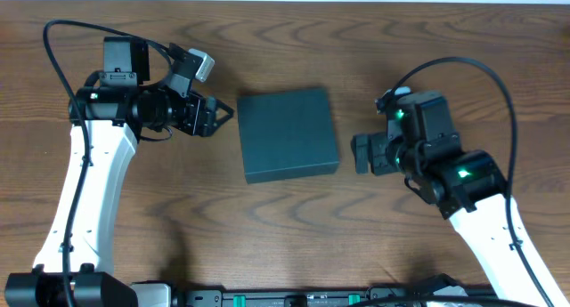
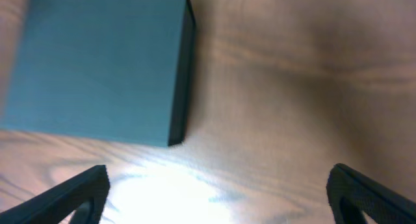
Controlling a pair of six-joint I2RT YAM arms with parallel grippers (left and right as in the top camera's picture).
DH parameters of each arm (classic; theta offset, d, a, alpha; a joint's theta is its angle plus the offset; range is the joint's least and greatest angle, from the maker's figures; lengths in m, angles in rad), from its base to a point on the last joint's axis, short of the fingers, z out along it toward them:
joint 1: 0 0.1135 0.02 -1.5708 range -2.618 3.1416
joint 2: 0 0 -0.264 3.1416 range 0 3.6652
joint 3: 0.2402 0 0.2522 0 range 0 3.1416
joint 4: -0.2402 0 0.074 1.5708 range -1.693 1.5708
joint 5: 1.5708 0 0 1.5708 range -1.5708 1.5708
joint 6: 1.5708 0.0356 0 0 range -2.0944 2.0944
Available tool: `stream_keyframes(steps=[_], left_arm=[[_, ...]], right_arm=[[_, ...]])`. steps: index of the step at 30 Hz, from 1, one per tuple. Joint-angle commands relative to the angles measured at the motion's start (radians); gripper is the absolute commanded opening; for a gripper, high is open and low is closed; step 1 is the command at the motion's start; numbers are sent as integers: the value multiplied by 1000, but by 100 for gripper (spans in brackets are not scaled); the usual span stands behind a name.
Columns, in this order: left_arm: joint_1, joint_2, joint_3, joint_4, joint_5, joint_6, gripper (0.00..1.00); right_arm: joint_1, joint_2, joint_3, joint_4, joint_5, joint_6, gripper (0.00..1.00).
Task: Pack container
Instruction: 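Withdraw both grippers from the closed box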
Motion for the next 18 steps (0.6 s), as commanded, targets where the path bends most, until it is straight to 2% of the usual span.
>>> stream_keyframes(steps=[1,8,18], left_arm=[[0,4,0,3,-4,13,99],[0,4,0,3,-4,13,98],[0,4,0,-1,-4,13,98]], right_arm=[[6,7,-53,-3,20,14,99],[6,13,-126,-5,20,14,99],[6,13,-136,-5,20,14,99]])
